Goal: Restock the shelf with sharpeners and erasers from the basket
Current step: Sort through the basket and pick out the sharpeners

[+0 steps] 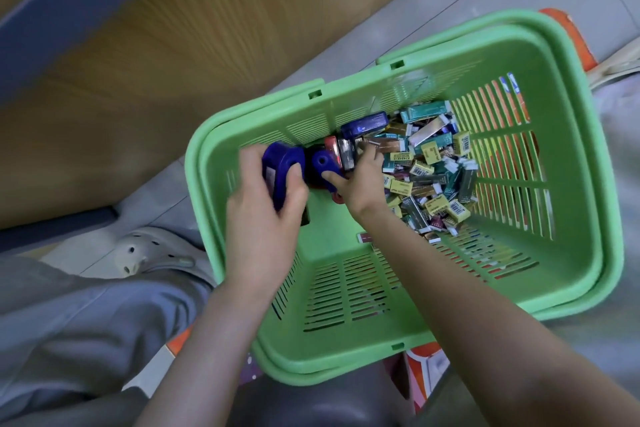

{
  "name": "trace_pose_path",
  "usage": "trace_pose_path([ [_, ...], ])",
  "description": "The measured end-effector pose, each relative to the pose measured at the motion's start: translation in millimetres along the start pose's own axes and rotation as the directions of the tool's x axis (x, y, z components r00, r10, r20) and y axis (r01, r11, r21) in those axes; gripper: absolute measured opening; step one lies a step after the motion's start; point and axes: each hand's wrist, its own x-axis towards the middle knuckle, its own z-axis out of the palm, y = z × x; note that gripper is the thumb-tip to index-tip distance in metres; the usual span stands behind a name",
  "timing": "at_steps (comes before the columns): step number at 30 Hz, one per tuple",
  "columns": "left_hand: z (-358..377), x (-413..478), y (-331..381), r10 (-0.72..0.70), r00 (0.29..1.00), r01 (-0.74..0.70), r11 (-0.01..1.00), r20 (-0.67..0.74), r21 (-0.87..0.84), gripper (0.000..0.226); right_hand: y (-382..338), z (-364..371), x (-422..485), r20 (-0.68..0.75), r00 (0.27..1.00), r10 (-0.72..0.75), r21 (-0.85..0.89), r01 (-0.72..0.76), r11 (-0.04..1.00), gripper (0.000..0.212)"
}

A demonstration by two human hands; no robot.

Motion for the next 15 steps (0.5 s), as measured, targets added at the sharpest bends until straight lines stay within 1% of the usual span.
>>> trace_pose_path([
  [1,-8.6,-5.6,1.8,0.056,0.997,-0.057,0.998,-0.045,-0.039,0.015,2.6,-2.4,-2.6,-0.024,1.000,-0.008,0.016,0.009,1.000,0.071],
  [2,-16.0,-10.2,1.2,0.104,0.990,-0.110,0.992,-0.094,-0.063,0.015,6.4,-5.0,-6.7,-0.028,0.999,-0.022,0.014,0.022,1.000,0.060],
  [4,-30.1,-15.0,-6.8,0.186,0.961,-0.203,0.977,-0.206,-0.068,0.020,18.2,-9.5,-19.0,0.030,0.997,-0.069,-0.053,0.071,0.996,0.034],
  [5,-36.3,-15.4,-13.9,0.216,0.939,-0.240,0.969,-0.267,-0.059,0.023,24.6,-10.8,-25.5,0.085,0.993,-0.082,-0.106,0.091,0.990,0.026],
  [7,-46.0,-11.9,-29.6,0.225,0.898,-0.259,0.965,-0.378,-0.040,0.028,33.4,-8.0,-35.0,0.215,0.974,-0.074,-0.204,0.119,0.972,0.021],
  [9,-50.5,-4.3,-43.0,0.202,0.880,-0.232,0.973,-0.429,-0.017,0.031,34.1,2.6,-37.6,0.313,0.949,-0.048,-0.266,0.136,0.954,0.021],
  [13,-43.2,10.1,-53.5,0.110,0.886,-0.128,0.992,-0.450,-0.010,0.033,27.6,36.0,-33.5,0.441,0.896,0.048,-0.344,0.120,0.931,0.018],
  [15,-37.2,14.8,-53.0,0.097,0.902,-0.108,0.994,-0.421,-0.003,0.032,23.9,42.7,-32.0,0.501,0.862,0.075,-0.444,0.182,0.877,0.021],
])
